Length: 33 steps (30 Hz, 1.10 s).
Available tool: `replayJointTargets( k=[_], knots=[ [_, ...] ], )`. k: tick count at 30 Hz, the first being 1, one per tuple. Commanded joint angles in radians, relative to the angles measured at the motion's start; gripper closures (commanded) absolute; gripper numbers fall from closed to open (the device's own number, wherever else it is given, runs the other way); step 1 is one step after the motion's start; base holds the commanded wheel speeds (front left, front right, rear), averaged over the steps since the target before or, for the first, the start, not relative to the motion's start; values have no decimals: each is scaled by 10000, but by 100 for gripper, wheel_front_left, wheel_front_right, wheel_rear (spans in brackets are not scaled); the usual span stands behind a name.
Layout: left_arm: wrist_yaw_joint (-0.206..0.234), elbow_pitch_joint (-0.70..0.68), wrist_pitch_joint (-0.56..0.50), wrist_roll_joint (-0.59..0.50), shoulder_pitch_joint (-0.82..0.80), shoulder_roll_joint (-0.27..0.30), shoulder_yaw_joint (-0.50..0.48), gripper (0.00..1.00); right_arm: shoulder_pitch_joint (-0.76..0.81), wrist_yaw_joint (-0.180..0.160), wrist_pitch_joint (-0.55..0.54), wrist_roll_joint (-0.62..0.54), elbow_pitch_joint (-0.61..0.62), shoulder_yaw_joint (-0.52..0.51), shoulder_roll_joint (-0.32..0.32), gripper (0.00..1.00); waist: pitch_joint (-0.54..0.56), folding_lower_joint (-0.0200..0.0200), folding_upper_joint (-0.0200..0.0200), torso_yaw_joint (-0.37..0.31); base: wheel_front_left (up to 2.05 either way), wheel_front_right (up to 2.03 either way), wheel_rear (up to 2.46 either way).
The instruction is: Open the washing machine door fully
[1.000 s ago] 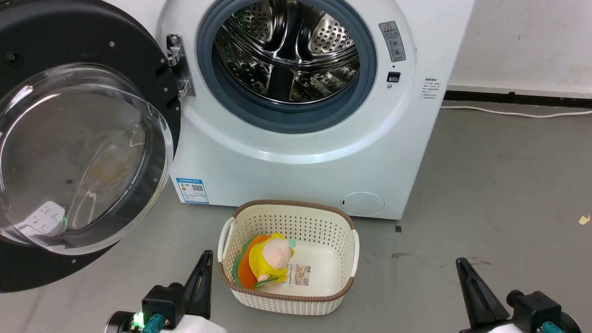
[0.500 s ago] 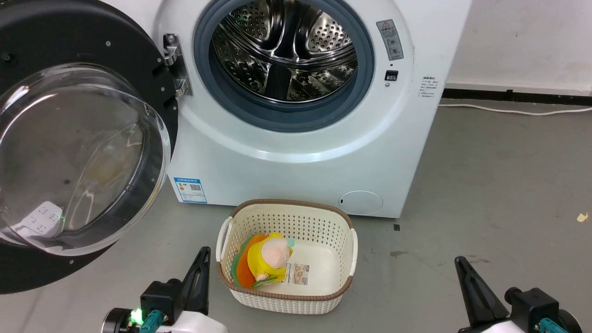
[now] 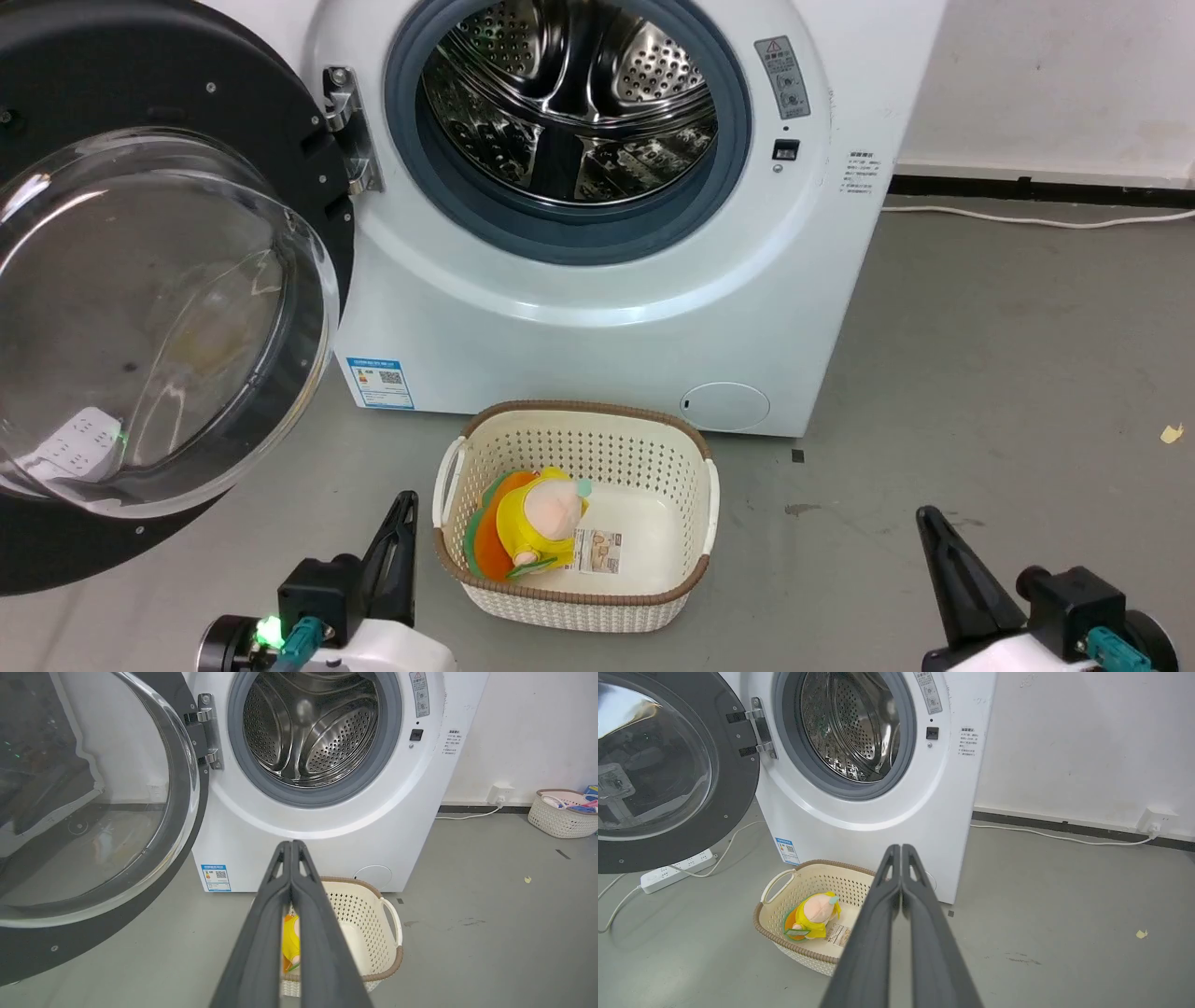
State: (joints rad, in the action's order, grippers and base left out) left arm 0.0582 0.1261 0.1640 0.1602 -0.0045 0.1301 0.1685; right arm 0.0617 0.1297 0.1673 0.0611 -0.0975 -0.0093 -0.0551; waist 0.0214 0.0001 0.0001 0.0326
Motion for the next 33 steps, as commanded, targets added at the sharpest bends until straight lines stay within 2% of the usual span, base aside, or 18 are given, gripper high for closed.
replayJointTargets(
  k=[1, 33],
  knots=[
    [-52, -99, -60, -93, 16, -74, -103, 100, -157, 4, -87, -68, 84, 18, 19, 100, -4, -1, -1, -5, 0, 0, 0],
    [-285, -610, -755, -757, 29, -393, -798, 100, -359, 6, -784, -307, 476, 51, 32, 100, -96, -1, -1, -147, 0, 0, 0]
  ],
)
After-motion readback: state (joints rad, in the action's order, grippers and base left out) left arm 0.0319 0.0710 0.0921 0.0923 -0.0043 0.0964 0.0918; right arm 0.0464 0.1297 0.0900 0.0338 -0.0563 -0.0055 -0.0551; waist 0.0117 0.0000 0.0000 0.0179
